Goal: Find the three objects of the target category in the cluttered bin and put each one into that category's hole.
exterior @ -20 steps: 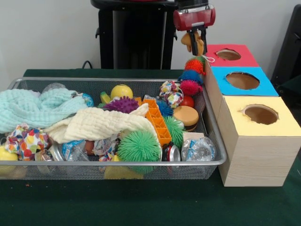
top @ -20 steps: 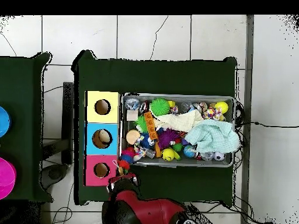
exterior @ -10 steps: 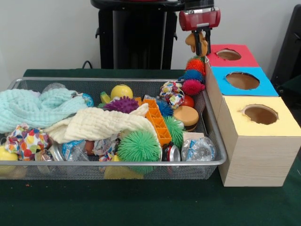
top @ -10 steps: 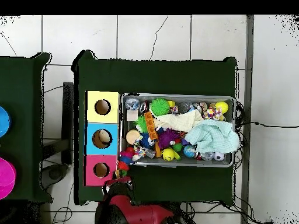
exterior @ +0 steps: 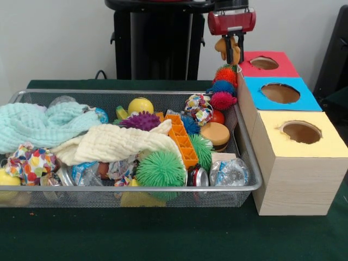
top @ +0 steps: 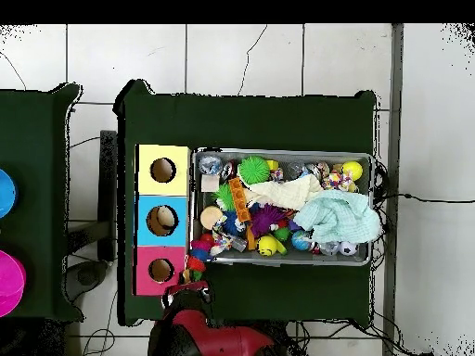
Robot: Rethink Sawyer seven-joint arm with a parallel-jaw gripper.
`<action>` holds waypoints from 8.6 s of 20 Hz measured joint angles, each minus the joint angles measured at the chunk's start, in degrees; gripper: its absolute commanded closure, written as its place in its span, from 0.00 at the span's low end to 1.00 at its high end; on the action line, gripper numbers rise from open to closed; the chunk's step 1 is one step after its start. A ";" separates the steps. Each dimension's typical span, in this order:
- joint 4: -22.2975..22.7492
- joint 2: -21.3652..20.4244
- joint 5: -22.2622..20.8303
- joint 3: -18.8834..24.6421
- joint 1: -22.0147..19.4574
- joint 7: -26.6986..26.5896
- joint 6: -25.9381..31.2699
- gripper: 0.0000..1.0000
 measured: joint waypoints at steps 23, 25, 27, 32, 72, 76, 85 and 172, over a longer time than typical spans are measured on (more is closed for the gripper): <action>-0.17 -2.82 4.59 1.74 3.75 0.00 3.54 1.00; -0.41 -1.75 4.78 1.72 4.57 0.00 3.09 1.00; -0.73 -0.78 5.09 1.51 5.34 0.00 1.71 1.00; -0.46 0.04 5.22 0.48 6.44 0.00 -1.40 1.00; -0.53 -2.97 17.35 0.66 10.57 0.00 4.22 1.00; -0.54 -3.20 18.78 0.66 11.63 0.00 4.22 1.00; -0.65 -3.08 18.97 0.79 12.82 0.01 4.22 1.00; -20.76 -8.16 12.78 -1.27 10.91 2.40 20.64 0.00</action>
